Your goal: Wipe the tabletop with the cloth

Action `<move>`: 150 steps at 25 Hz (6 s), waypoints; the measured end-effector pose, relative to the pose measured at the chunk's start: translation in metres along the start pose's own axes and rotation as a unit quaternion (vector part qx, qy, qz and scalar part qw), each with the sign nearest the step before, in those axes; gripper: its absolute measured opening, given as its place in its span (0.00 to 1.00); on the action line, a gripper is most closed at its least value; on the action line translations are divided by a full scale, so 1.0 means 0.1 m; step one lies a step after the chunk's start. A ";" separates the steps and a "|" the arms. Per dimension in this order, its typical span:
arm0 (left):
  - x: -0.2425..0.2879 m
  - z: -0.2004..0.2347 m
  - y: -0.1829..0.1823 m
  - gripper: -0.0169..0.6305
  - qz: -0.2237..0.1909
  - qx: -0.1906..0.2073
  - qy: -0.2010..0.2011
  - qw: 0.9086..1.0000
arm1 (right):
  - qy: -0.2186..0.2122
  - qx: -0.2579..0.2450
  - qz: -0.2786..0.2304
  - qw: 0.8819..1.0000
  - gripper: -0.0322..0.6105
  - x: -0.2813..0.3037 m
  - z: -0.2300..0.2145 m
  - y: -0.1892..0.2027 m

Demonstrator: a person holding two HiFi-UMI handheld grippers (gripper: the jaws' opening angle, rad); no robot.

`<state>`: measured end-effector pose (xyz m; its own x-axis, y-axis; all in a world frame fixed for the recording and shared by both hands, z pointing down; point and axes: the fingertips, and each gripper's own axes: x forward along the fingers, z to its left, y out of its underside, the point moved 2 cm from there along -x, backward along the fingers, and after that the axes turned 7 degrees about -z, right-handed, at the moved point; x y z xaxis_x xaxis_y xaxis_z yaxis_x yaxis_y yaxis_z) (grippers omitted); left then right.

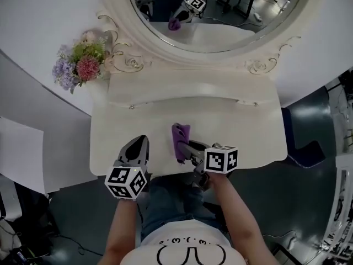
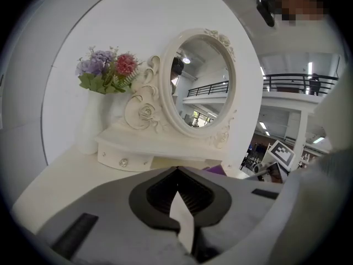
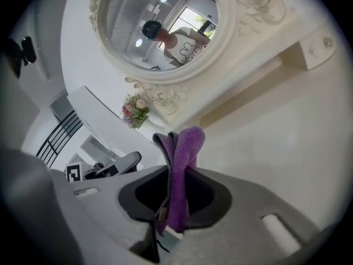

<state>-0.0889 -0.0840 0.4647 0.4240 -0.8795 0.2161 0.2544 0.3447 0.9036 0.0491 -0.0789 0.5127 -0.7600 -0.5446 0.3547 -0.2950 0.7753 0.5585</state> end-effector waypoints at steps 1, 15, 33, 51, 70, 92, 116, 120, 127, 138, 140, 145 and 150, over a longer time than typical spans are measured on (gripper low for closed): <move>0.05 -0.09 0.01 0.02 0.000 0.001 0.004 1.000 | 0.008 -0.002 -0.008 1.000 0.16 -0.14 -0.07 -0.04; 0.59 -1.36 0.39 0.02 0.012 0.019 0.055 0.998 | 0.141 -0.052 -0.058 0.987 0.16 -1.96 -1.28 -0.33; 0.87 -2.02 0.68 0.02 0.043 0.050 0.073 0.995 | 0.428 -0.194 0.031 0.882 0.16 -3.89 -2.96 -0.96; 0.63 -1.76 0.66 0.02 0.043 0.052 0.028 0.997 | 0.524 -0.218 0.158 0.808 0.16 -3.99 -3.47 -0.91; 0.36 -1.42 0.47 0.02 0.028 0.049 0.037 0.998 | 0.478 -0.150 0.133 0.855 0.16 -3.43 -2.94 -0.59; -0.13 -0.56 0.03 0.02 0.005 0.035 0.034 0.999 | 0.436 -0.107 0.130 0.884 0.16 -2.43 -2.09 -0.09; -0.38 0.28 -0.11 0.02 0.024 0.081 0.028 0.996 | 0.423 -0.137 0.164 0.880 0.16 -1.31 -1.27 0.31; -0.44 0.41 -0.13 0.02 0.019 0.070 0.022 0.997 | 0.410 -0.132 0.169 0.887 0.16 -1.11 -1.12 0.39; -0.55 0.61 -0.17 0.02 0.011 0.059 0.019 0.998 | 0.375 -0.113 0.171 0.904 0.16 -0.71 -0.83 0.53; -0.79 1.07 -0.19 0.02 0.002 0.044 0.001 0.999 | 0.336 -0.107 0.172 0.920 0.16 -0.06 -0.36 0.78; -0.83 1.14 -0.19 0.02 0.000 0.042 -0.001 0.999 | 0.327 -0.103 0.173 0.923 0.16 0.06 -0.28 0.83; -0.92 1.29 -0.20 0.02 -0.001 0.038 -0.008 0.999 | 0.305 -0.103 0.176 0.930 0.16 0.35 -0.07 0.93; -1.01 1.45 -0.23 0.02 -0.003 0.035 -0.016 0.999 | 0.291 -0.104 0.179 0.934 0.16 0.58 0.08 0.98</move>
<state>-0.2631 -0.0509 0.4761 0.3941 -0.8921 0.2210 0.1949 0.3161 0.9285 -0.0285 -0.0319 0.5821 -0.3263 -0.3903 0.8609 0.0825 0.8956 0.4372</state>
